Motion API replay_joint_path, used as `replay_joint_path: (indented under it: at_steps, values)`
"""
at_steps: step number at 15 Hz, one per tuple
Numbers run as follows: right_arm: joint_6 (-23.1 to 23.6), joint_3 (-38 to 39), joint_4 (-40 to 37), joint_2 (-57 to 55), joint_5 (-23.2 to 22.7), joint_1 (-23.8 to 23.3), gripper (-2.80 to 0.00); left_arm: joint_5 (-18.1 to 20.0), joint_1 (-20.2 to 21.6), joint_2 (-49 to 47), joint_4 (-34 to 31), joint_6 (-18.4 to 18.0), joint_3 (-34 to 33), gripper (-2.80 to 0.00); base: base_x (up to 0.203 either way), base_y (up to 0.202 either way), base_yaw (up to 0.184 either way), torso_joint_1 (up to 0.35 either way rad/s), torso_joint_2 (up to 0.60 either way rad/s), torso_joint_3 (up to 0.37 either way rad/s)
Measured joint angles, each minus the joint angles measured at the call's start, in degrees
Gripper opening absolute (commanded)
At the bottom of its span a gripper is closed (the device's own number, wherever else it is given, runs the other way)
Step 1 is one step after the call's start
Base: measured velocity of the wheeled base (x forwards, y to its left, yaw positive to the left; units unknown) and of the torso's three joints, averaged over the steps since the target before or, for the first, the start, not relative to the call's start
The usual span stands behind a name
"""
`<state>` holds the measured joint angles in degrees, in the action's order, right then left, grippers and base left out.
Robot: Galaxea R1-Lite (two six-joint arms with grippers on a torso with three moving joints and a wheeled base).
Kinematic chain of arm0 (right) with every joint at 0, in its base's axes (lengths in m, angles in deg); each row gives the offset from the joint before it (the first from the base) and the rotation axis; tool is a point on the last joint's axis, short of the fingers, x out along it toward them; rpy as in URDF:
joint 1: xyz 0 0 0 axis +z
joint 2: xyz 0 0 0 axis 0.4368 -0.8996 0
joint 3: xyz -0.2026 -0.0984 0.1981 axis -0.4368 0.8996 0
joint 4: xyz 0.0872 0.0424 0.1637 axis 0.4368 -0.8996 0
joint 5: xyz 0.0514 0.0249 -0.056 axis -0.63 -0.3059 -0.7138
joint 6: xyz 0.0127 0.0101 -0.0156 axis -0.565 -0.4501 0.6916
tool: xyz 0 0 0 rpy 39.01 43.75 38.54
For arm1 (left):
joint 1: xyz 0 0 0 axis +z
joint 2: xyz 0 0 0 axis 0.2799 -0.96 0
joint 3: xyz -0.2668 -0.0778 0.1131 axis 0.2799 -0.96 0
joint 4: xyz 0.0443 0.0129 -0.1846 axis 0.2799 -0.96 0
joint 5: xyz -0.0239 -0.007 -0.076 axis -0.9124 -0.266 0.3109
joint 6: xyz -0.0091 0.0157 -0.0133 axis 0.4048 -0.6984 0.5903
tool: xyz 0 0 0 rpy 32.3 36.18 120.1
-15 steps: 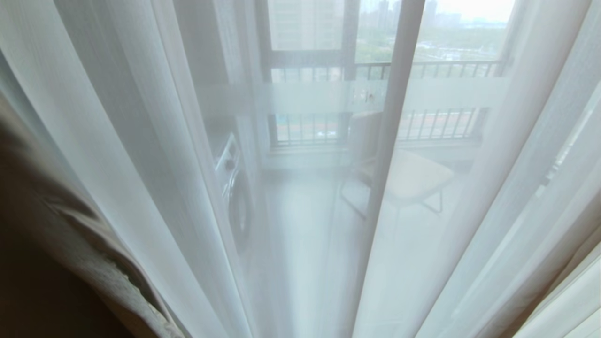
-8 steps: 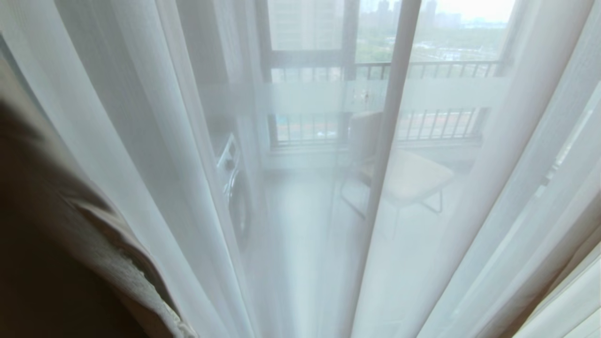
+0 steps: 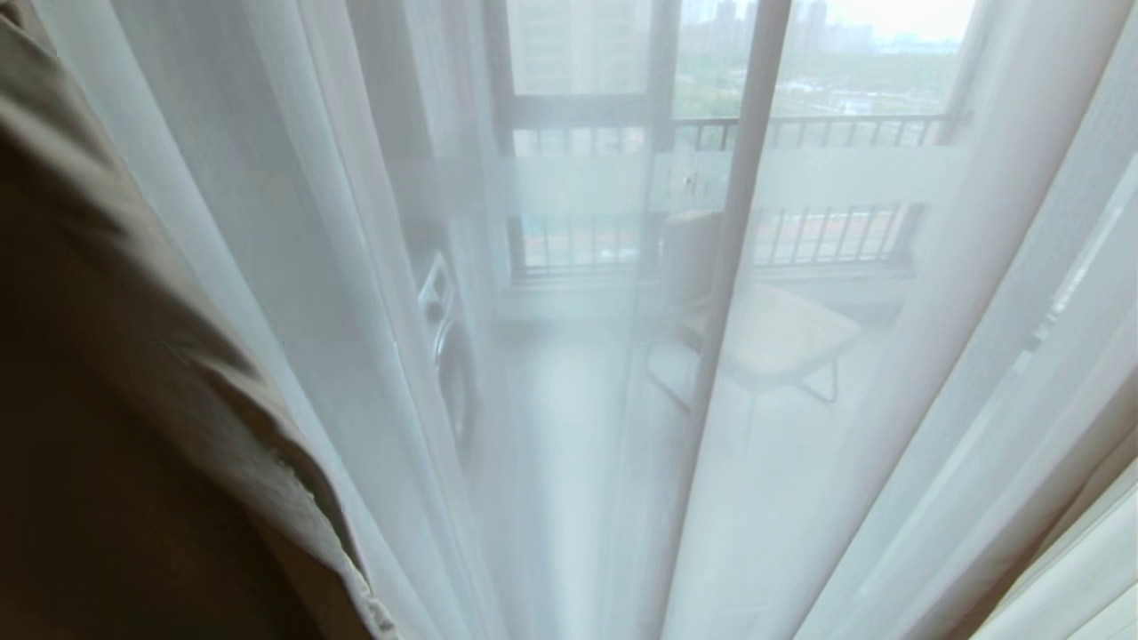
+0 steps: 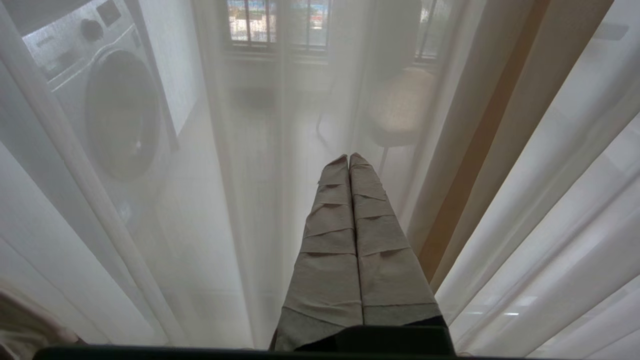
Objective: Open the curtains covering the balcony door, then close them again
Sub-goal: Close the outer curtains on both sides
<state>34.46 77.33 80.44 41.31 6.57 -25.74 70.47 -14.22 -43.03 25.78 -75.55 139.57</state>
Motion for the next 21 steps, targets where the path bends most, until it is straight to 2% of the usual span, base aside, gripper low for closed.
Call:
replay_joint_path:
  at_steps: [11,21]
  values:
    - [0.0,0.0,0.0,0.0,0.0,0.0,-2.80,0.0,-4.6,-3.5,-0.4,-7.0,4.3,-2.80,0.000,0.000,0.000,0.000,0.00,0.000]
    - [0.0,0.0,0.0,0.0,0.0,0.0,-2.80,-0.1,-10.0,-8.6,-2.9,-10.0,13.0,-2.80,0.000,0.000,0.000,0.000,0.00,0.000]
